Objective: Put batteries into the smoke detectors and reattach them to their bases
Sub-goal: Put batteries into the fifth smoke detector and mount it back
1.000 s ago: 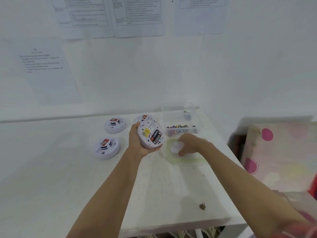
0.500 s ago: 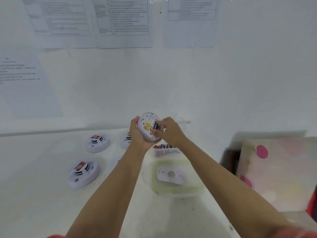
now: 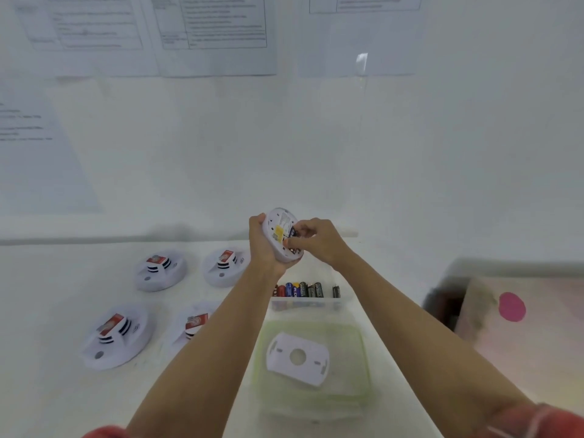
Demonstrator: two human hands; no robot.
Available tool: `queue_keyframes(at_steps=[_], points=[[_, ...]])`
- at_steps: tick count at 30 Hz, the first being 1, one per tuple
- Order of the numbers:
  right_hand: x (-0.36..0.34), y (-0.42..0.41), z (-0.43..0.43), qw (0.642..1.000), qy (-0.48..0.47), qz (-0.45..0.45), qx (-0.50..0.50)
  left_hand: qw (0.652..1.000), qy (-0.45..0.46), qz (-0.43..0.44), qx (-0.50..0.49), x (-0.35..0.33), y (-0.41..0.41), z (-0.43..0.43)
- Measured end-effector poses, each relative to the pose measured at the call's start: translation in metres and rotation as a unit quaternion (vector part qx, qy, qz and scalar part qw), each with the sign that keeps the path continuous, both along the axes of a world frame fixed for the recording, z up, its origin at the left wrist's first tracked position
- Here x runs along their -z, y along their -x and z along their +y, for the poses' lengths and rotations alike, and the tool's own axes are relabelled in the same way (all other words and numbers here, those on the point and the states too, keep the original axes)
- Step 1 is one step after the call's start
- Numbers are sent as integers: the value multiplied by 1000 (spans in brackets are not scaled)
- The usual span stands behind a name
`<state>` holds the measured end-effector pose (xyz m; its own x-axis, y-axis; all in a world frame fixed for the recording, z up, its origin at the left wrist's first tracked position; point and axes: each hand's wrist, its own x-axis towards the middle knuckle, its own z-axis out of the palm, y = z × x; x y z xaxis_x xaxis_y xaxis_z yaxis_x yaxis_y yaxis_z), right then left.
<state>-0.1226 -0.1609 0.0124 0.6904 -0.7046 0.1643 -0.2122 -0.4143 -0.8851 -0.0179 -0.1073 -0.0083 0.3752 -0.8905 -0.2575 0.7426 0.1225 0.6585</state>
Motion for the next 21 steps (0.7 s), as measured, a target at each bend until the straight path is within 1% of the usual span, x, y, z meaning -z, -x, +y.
queue_keyframes(at_steps=[3,5,11,14,18,21], points=[[3,-2,-7,1000,-11,2,4,1000,-8,-12,8,4,-3,-3],[4,-1,-11,1000,-1,18,-5,1000,-11,-10,14,5,-4,-3],[1,-3,-13,991,118,62,-11,999,-6,9,31,4,-9,2],[0,-4,-7,976,191,106,-8,999,-4,22,34,2,-8,4],[1,-6,0,947,275,163,-3,999,-19,-6,26,-3,-3,4],[1,-4,4,941,301,156,-1,1000,-24,-12,8,-8,-4,3]])
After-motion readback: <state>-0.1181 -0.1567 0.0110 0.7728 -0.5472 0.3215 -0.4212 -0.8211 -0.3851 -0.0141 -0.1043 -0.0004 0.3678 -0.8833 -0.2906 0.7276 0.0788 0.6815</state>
